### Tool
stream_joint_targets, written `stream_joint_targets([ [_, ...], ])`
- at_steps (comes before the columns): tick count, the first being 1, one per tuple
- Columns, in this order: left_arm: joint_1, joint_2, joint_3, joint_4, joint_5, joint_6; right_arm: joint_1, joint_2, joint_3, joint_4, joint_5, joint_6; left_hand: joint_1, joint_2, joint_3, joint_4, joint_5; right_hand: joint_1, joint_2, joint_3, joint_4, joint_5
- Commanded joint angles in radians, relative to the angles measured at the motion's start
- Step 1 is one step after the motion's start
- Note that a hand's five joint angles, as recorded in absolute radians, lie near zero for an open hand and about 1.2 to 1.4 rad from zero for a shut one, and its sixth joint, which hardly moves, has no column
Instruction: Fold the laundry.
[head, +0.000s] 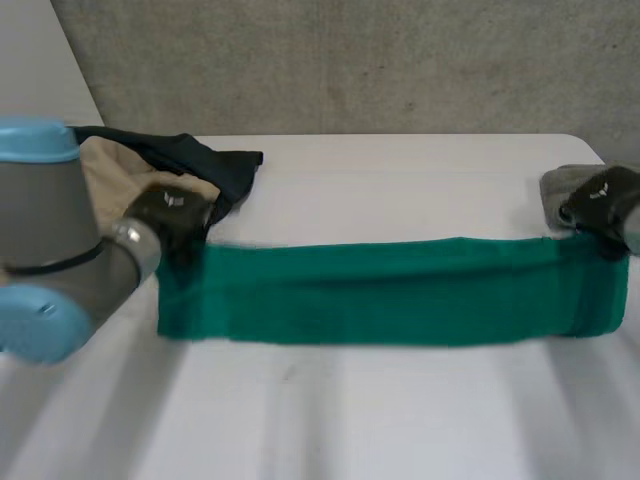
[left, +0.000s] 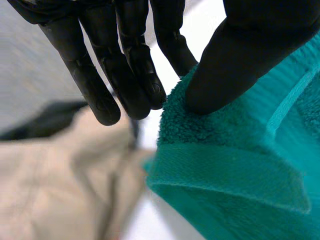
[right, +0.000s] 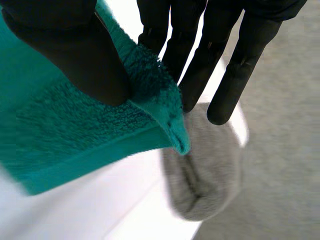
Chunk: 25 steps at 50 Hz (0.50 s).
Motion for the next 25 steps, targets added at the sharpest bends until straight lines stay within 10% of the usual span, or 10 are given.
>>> stream_joint_targets([
  [1,-0.001,-0.147,0.403,0.271,-0.044,0.011,0.047,0.090,-0.188,-0.413,0.082,0.100,0.254,0.198,0.201,0.195,0.218,0.270,0.220,0.211,0.200,0.235],
  [10,0.007,-0.132,0.468,0.753,-0.048,-0.005,0.046,0.016,-0.166,-0.895,0.080,0.344,0.254,0.198,0.201,0.195,0.218,0.270,0.220,0.211,0.200,0.235],
  [25,-0.004,-0.123,0.174,0.571,-0.053,-0.005,0.044,0.085,-0.046,-0.737,0.009,0.361,0.254,0.198,0.201,0.195,0.218,0.270,0.220,0.211,0.200,0.235],
])
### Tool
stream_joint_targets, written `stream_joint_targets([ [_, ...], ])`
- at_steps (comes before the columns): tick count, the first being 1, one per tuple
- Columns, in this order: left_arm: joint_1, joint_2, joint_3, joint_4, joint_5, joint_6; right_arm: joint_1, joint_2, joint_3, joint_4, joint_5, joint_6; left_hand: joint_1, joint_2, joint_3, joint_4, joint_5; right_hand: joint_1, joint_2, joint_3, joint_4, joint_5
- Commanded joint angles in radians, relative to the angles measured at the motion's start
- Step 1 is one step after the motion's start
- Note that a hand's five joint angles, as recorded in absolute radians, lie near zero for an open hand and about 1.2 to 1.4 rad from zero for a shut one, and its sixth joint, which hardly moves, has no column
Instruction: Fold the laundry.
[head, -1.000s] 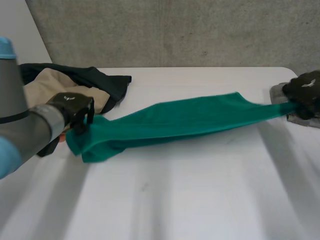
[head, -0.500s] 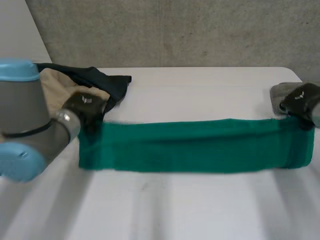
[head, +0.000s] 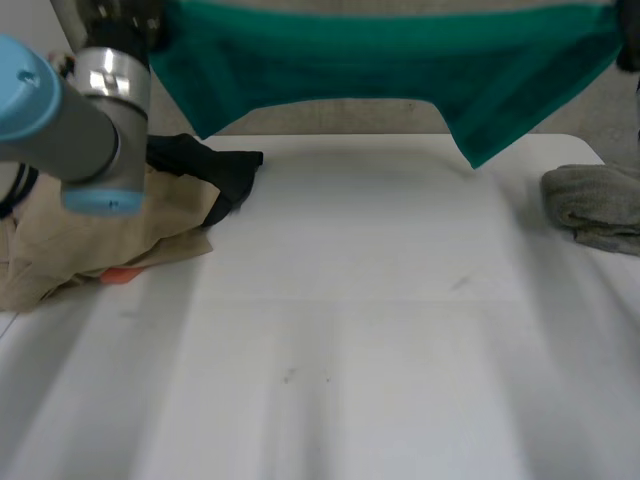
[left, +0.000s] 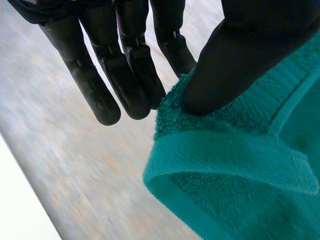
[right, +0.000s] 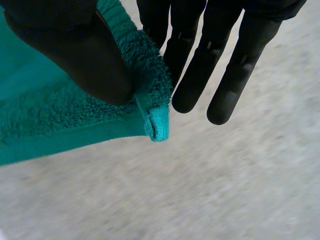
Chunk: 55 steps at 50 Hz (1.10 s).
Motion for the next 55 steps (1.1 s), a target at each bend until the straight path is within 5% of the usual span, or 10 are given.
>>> stream_joint_targets([
  [1,-0.006,0.014,-0.203,-0.146,-0.007,0.002,-0.007,0.059,0.075,0.152,-0.024,-0.014,0.254,0.198,0.201,0.193,0.218,0.270,0.220,0.210,0.200,0.215],
  [11,-0.007,0.092,-0.541,-0.414,-0.020,0.013,-0.012,0.054,0.299,0.284,-0.059,-0.032,0.254,0.198,0.201,0.193,0.218,0.270,0.220,0.210,0.200,0.215],
  [22,0.006,-0.029,-0.489,-0.433,-0.001,0.019,-0.012,0.065,0.360,0.283,-0.111,-0.083,0.254,0.198,0.201,0.193,0.218,0.270,0.220,0.210,0.200,0.215],
  [24,0.006,-0.026,-0.484,-0.430,0.000,0.019,-0.010,0.065,0.365,0.283,-0.110,-0.083,-0.008,-0.065,-0.062,-0.070,-0.045,0.270,0.220,0.210,0.200,0.215],
  [25,0.006,-0.020,-0.486,-0.430,0.000,0.019,-0.010,0.065,0.366,0.283,-0.111,-0.083,-0.309,-0.365,-0.362,-0.371,-0.345,0.270,0.220,0.210,0.200,0.215],
  [28,0.003,0.001,-0.498,-0.433,0.000,0.019,-0.010,0.065,0.374,0.283,-0.111,-0.082,-0.602,-0.659,-0.656,-0.664,-0.638,0.270,0.220,0.210,0.200,0.215],
  [37,0.002,0.208,-0.721,-0.419,0.000,0.019,-0.010,0.065,0.380,0.281,-0.113,-0.083,-0.573,-0.630,-0.627,-0.635,-0.610,0.270,0.220,0.210,0.200,0.215],
  [45,0.008,0.325,-0.871,-0.416,0.008,0.016,-0.009,0.070,0.382,0.281,-0.113,-0.083,-0.166,-0.222,-0.219,-0.228,-0.202,0.270,0.220,0.210,0.200,0.215],
  [55,0.069,0.186,-0.819,-0.379,0.063,0.019,-0.007,0.071,0.388,0.281,-0.116,-0.083,-0.400,-0.456,-0.453,-0.462,-0.436,0.270,0.220,0.210,0.200,0.215],
])
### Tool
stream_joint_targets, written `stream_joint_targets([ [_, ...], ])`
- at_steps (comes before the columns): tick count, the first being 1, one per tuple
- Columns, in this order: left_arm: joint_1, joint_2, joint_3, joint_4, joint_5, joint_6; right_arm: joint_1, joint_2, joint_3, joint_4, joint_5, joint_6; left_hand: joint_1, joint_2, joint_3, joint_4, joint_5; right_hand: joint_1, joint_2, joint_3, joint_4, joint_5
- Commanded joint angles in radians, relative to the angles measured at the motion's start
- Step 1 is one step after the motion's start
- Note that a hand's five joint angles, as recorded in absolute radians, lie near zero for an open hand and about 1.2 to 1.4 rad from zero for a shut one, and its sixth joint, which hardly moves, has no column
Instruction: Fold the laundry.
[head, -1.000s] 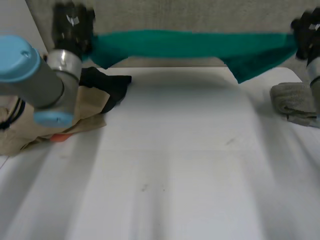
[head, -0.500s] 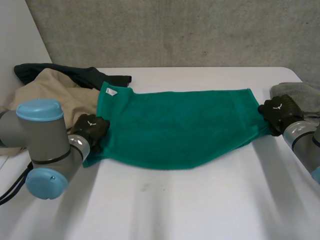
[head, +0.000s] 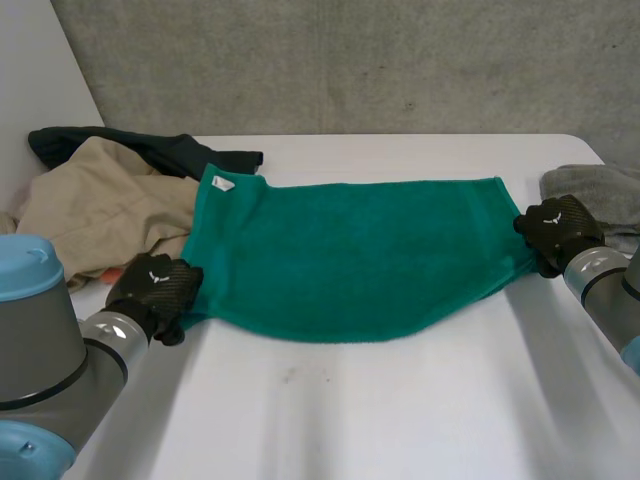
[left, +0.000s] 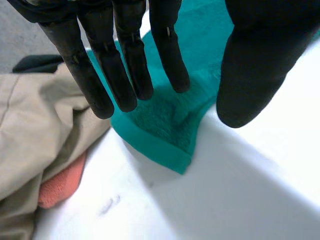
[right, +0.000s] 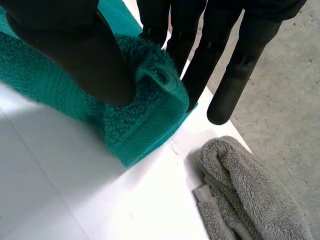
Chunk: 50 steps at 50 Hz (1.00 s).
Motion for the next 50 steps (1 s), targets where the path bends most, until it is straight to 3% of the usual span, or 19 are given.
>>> stream_joint_targets([
  [1,0.051,-0.159,0.084,0.040,0.048,0.004,0.002,0.003,0.006,0.000,-0.002,-0.002,-0.065,-0.075,-0.075,-0.073,-0.074,0.270,0.220,0.208,0.200,0.214],
  [30,0.056,-0.409,0.423,0.029,0.059,0.012,0.005,0.044,0.020,0.000,0.001,-0.075,-0.109,-0.120,-0.119,-0.117,-0.119,0.270,0.220,0.208,0.200,0.214],
  [35,0.056,-0.421,0.438,0.034,0.059,0.066,0.005,0.051,0.019,0.000,0.001,-0.075,-0.080,-0.090,-0.090,-0.088,-0.090,0.270,0.220,0.208,0.200,0.214],
  [38,0.059,-0.431,0.441,0.036,0.060,0.092,0.005,0.051,0.017,0.000,0.001,-0.075,0.011,0.000,0.000,0.003,0.001,0.270,0.220,0.208,0.200,0.214],
  [43,0.053,-0.435,0.447,0.034,0.059,0.098,0.005,0.049,0.017,0.001,0.005,-0.075,0.617,0.606,0.606,0.609,0.607,0.270,0.220,0.208,0.200,0.214],
  [47,0.045,-0.395,0.428,0.014,0.052,0.084,-0.003,0.034,0.016,0.013,0.005,-0.075,0.619,0.608,0.608,0.611,0.609,0.270,0.220,0.208,0.200,0.214],
  [50,0.044,-0.281,0.365,-0.041,0.056,0.054,-0.003,0.014,0.020,0.044,0.005,-0.078,0.619,0.608,0.608,0.611,0.609,0.270,0.220,0.208,0.200,0.214],
])
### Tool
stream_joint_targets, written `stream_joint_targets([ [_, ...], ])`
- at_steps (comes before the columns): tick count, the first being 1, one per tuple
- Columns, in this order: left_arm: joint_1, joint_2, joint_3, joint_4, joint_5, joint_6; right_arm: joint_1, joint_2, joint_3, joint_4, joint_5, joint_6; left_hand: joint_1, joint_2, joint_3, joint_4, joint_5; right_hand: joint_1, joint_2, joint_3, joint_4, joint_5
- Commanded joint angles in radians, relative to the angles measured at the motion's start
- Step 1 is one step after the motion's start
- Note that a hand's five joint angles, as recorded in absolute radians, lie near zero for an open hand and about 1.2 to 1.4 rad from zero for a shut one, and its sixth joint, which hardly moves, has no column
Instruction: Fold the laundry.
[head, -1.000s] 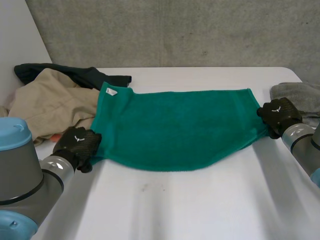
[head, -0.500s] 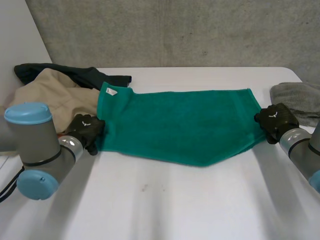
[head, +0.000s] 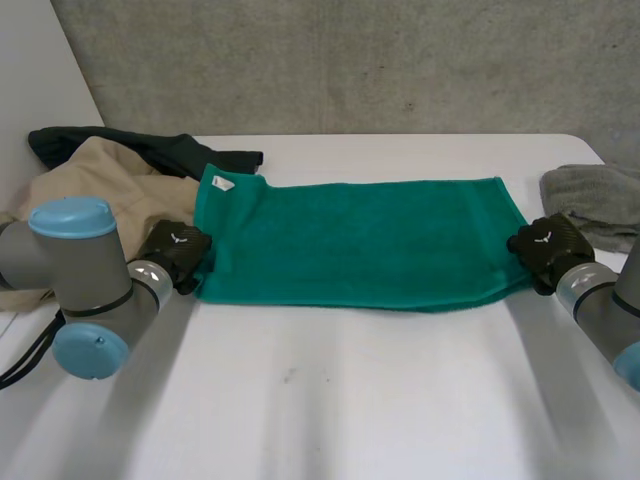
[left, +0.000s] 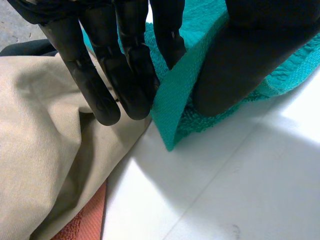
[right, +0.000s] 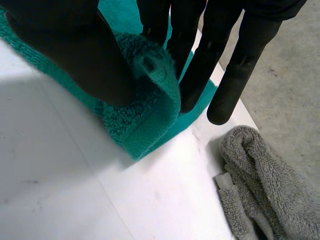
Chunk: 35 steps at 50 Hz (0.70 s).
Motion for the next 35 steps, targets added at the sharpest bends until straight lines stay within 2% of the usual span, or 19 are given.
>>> stream_joint_targets([
  [1,-0.009,0.172,-0.099,-0.083,0.000,-0.053,-0.005,-0.043,0.005,0.054,0.001,-0.007,0.253,0.209,0.207,0.200,0.250,0.270,0.220,0.208,0.200,0.214],
  [5,0.002,0.316,-0.202,-0.146,0.005,-0.101,-0.031,-0.154,0.027,0.188,-0.007,-0.052,0.253,0.209,0.207,0.200,0.250,0.270,0.220,0.208,0.200,0.214],
  [10,0.008,0.494,-0.347,-0.252,0.007,-0.104,-0.131,-0.257,0.071,0.349,-0.017,-0.136,0.253,0.209,0.207,0.200,0.250,0.270,0.220,0.208,0.200,0.214],
  [17,0.022,0.698,-0.539,-0.540,0.020,-0.055,-0.237,-0.378,0.188,0.632,-0.007,-0.395,0.253,0.209,0.207,0.200,0.250,0.270,0.220,0.208,0.200,0.214],
  [19,0.028,0.711,-0.562,-0.564,0.028,-0.027,-0.295,-0.395,0.224,0.705,-0.016,-0.475,0.253,0.209,0.207,0.200,0.250,0.270,0.220,0.208,0.200,0.214],
  [24,0.056,0.703,-0.548,-0.483,0.045,-0.021,-0.338,-0.395,0.240,0.683,-0.027,-0.482,0.253,0.209,0.207,0.200,0.250,0.270,0.220,0.208,0.200,0.214],
  [29,0.056,0.610,-0.476,-0.296,0.056,-0.050,-0.295,-0.363,0.219,0.516,-0.045,-0.393,0.253,0.209,0.207,0.200,0.250,0.270,0.220,0.208,0.200,0.214],
  [35,0.034,0.421,-0.322,-0.118,0.048,-0.117,-0.193,-0.191,0.110,0.317,-0.050,-0.291,0.253,0.209,0.207,0.200,0.250,0.270,0.220,0.208,0.200,0.214],
])
